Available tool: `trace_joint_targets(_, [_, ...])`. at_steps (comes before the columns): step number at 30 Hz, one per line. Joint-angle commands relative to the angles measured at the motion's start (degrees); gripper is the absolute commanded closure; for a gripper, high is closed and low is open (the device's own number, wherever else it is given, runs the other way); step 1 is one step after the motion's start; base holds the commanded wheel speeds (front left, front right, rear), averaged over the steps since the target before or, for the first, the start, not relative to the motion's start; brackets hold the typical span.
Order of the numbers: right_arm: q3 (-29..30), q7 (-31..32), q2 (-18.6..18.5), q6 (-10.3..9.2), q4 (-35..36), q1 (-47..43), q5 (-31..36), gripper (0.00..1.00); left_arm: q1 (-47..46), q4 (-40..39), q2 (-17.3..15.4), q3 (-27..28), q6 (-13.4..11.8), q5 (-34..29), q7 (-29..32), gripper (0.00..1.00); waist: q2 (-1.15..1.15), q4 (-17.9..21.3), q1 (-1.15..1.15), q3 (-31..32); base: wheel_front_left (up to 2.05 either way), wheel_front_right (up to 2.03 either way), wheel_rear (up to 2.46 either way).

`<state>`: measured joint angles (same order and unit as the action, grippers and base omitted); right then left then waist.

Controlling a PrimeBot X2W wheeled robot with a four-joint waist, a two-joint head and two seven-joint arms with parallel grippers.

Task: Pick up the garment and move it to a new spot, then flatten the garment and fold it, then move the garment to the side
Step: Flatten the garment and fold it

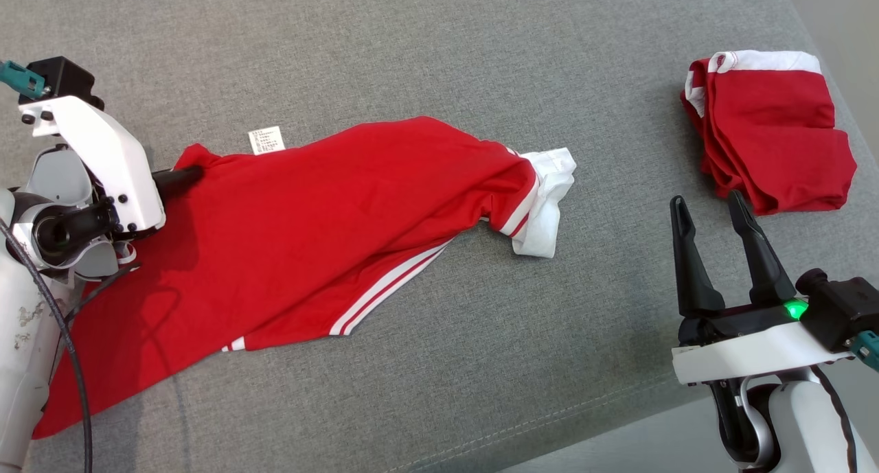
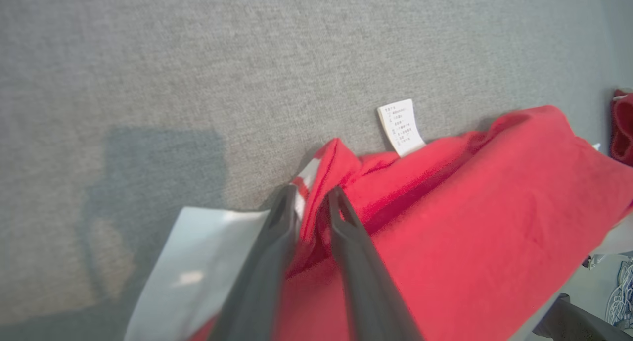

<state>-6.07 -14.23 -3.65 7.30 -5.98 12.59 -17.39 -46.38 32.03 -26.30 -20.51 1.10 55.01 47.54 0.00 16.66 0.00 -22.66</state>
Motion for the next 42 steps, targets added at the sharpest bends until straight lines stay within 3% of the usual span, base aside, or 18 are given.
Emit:
trace_joint_targets(1, [-0.8, -0.8, -0.2, 0.19, 1.7, 0.5, -0.4, 0.0, -2.5, -1.9, -2.8, 2.0, 0.1, -0.5, -0.6, 1.0, 0.0, 0.0, 0.0, 0.0, 0.0, 0.0, 0.0])
trace_joint_targets(8, [0.0, -0.8, -0.1, 0.19, 1.7, 0.1, -0.2, 0.0, -5.3, -4.3, -3.4, 2.5, 1.0, -1.1, -2.4, 1.0, 0.0, -0.3, 0.0, 0.4, 0.0, 0.0, 0.0])
trace_joint_targets(17, [-0.2, -0.8, -0.1, 0.19, 1.5, 0.0, -0.3, 0.0, -10.0, -8.3, -3.9, 4.5, 3.5, -2.2, -9.9, 1.0, 0.0, -0.9, 0.0, 1.4, 0.0, 0.0, 0.0])
trace_joint_targets(22, [0.2, -0.8, -0.2, 0.19, 1.8, -0.5, -0.4, 0.0, -8.3, -12.9, -4.3, 5.4, 3.9, -2.8, -14.0, 1.0, 0.0, -1.3, 0.0, 1.6, 0.0, 0.0, 0.0])
trace_joint_targets(25, [0.6, -0.8, -0.1, 0.19, 2.2, -1.3, -0.3, 0.0, -1.2, -18.4, -4.6, 6.0, 3.3, -3.1, -17.4, 1.0, 0.0, -1.8, 0.0, 1.9, 0.0, 0.0, 0.0])
trace_joint_targets(32, [1.5, -0.7, -0.6, 0.19, 3.0, -3.0, 0.1, 0.0, 24.5, -29.1, -2.1, 10.2, -1.0, -1.1, -28.2, 1.0, 0.0, -4.4, 0.0, 2.6, 0.0, 0.0, 0.0])
trace_joint_targets(37, [2.0, 0.6, -2.1, 0.19, 4.4, -2.9, 0.6, 0.0, 36.6, -33.6, 0.4, 11.2, -1.7, -1.0, -34.5, 1.0, 0.0, -7.1, 0.0, 3.3, 0.0, 0.0, 0.0])
trace_joint_targets(42, [3.1, 2.7, -3.4, 0.19, 6.6, -3.4, 1.3, 0.0, 42.2, -34.5, 2.1, 12.5, -1.3, 0.0, -38.6, 1.0, 0.0, -10.7, 0.0, 4.1, 0.0, 0.0, 0.0])
